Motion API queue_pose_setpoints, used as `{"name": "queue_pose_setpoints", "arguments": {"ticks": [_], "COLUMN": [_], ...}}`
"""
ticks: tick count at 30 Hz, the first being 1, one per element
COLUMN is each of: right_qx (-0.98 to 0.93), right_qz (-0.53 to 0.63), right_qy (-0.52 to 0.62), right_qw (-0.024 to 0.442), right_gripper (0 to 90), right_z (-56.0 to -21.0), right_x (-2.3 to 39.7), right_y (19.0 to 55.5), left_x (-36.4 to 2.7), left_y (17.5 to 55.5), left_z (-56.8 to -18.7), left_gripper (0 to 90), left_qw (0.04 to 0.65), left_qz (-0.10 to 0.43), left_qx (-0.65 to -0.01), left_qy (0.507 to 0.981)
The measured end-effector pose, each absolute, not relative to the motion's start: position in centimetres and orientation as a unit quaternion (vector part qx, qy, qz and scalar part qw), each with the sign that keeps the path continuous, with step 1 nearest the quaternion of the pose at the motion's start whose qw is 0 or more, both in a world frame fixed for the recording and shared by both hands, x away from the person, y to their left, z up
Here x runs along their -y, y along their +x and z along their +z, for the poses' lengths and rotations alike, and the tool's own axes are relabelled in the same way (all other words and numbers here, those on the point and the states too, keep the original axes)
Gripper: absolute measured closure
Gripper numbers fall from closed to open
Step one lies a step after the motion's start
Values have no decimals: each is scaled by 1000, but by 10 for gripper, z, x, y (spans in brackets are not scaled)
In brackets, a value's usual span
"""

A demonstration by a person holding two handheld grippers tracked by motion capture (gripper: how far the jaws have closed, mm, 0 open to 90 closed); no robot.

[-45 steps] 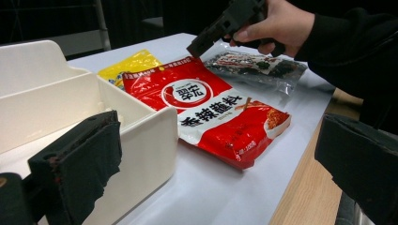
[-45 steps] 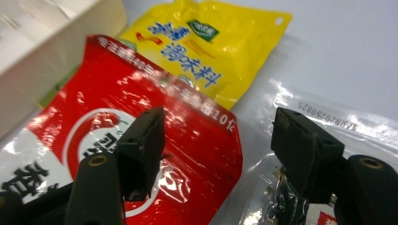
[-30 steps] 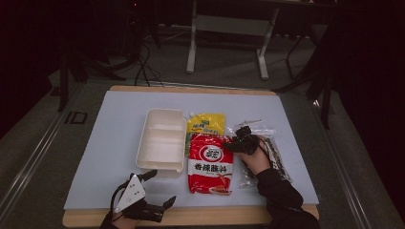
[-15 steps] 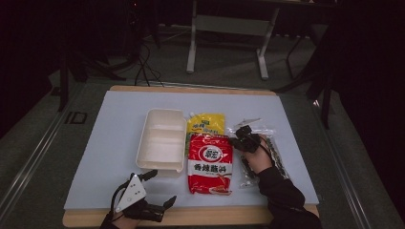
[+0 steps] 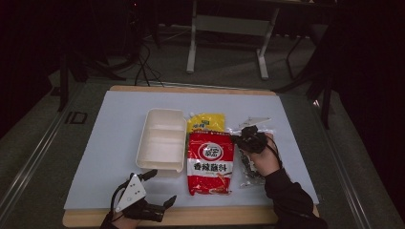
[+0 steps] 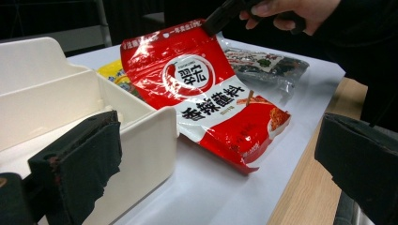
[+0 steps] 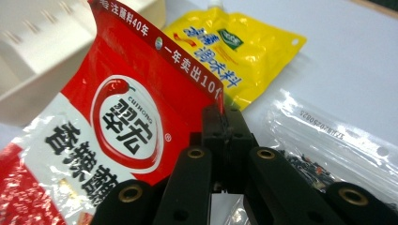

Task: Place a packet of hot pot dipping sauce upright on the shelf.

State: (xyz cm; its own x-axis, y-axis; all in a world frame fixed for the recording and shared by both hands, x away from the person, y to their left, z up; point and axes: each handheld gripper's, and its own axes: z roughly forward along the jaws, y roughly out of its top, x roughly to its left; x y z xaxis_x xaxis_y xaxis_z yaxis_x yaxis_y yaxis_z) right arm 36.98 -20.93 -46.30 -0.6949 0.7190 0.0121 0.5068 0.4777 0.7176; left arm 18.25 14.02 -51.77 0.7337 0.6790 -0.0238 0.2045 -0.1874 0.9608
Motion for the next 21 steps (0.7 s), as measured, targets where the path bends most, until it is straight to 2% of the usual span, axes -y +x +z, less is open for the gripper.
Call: {"name": "queue_pose_setpoints", "arguments": {"ticks": [11, 21], "right_qx": [-840, -839], "right_qz": [391, 428], "right_qy": [341, 288], "right_qw": [159, 174], "right_gripper": [900, 900], "right_z": [-444, -411], "right_x": [216, 215], "right_y": [348, 309], "left_x": [-140, -142], "left_y": [183, 190], "left_z": [-515, -496], "left_gripper": [23, 23], "left_qw": [565, 567], "left_qz": [215, 213], "left_qx": [-297, -282], "left_qy": [740, 744]}}
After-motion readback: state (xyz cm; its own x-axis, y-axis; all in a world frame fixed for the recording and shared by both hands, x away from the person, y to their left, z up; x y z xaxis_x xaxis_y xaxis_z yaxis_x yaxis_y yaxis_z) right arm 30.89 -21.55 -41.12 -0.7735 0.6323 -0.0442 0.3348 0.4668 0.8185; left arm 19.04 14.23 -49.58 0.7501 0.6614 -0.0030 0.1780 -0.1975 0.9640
